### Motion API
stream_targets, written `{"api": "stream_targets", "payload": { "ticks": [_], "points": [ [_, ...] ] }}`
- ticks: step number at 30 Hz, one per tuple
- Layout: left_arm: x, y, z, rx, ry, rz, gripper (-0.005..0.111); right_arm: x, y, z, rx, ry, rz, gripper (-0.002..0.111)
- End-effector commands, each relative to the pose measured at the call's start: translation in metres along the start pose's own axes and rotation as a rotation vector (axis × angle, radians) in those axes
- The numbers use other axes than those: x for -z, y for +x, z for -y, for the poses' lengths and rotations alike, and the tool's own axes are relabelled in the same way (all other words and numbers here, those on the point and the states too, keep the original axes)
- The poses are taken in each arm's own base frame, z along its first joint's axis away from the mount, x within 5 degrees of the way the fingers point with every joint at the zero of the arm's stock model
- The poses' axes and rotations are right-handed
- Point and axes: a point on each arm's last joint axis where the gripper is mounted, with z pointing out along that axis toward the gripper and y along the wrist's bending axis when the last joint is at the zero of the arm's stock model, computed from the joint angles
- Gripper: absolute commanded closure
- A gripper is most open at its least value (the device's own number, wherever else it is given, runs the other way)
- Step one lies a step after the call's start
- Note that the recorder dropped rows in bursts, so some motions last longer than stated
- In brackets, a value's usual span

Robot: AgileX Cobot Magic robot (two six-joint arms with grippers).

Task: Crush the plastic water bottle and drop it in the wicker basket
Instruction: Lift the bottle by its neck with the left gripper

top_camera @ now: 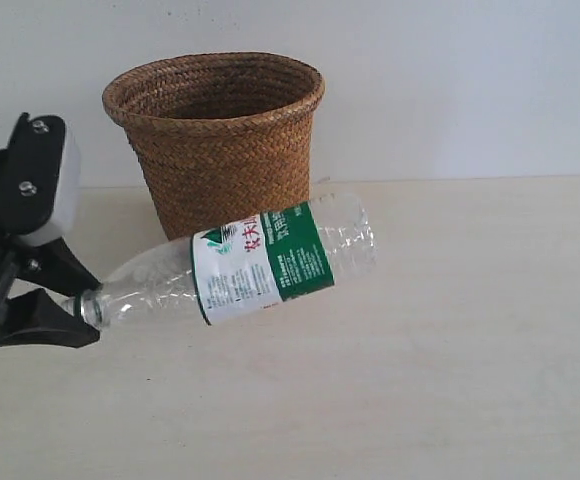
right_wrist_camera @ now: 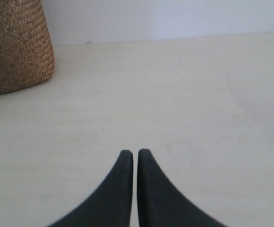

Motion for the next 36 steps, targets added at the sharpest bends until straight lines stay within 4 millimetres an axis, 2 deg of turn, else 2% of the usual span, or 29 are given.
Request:
{"api": "stream_targets", "payload": {
  "ticks": [1, 4, 7, 10, 12, 14, 18, 22, 25, 29, 33, 36],
  "points": [
    [0.026, -0.006, 0.010, 0.009, -0.054, 0.056, 0.103, 0.000, 0.001, 0.001, 0.012, 0.008, 0.003, 0.108],
    [0.034, -0.007, 0.013, 0.120, -0.064, 0.073, 0.103, 0.000, 0.001, 0.001, 0.012, 0.008, 0.003, 0.108],
    [0.025, -0.001, 0.021, 0.132, 0.080, -0.002, 0.103, 0.000, 0.001, 0.001, 0.012, 0.008, 0.003, 0.108],
    [0.018, 0.004, 0.015, 0.096, 0.056, -0.064, 0.103, 0.000, 0.001, 0.001, 0.012, 0.008, 0.003, 0.108],
    [0.018, 0.007, 0.004, 0.046, -0.056, -0.085, 0.103, 0.000, 0.001, 0.001, 0.012, 0.008, 0.003, 0.108],
    [0.026, 0.004, -0.012, -0.039, -0.228, -0.093, 0.103, 0.000, 0.001, 0.001, 0.012, 0.008, 0.003, 0.108],
    [0.062, -0.015, -0.044, -0.080, -0.578, -0.001, 0.103, 0.000, 0.001, 0.001, 0.012, 0.008, 0.003, 0.108],
    [0.081, -0.028, -0.055, -0.090, -0.671, 0.061, 0.103, 0.000, 0.001, 0.001, 0.012, 0.008, 0.003, 0.108],
    [0.067, -0.022, -0.051, -0.066, -0.557, -0.011, 0.103, 0.000, 0.001, 0.001, 0.012, 0.008, 0.003, 0.108],
    [0.034, -0.006, -0.036, 0.047, -0.245, -0.148, 0.103, 0.000, 0.001, 0.001, 0.012, 0.008, 0.003, 0.108],
    [0.009, -0.003, -0.019, 0.177, 0.033, -0.165, 0.103, 0.000, 0.001, 0.001, 0.012, 0.008, 0.003, 0.108],
    [0.003, -0.001, -0.022, 0.130, 0.033, -0.180, 0.103, 0.000, 0.001, 0.001, 0.012, 0.008, 0.003, 0.108]
  ]
}}
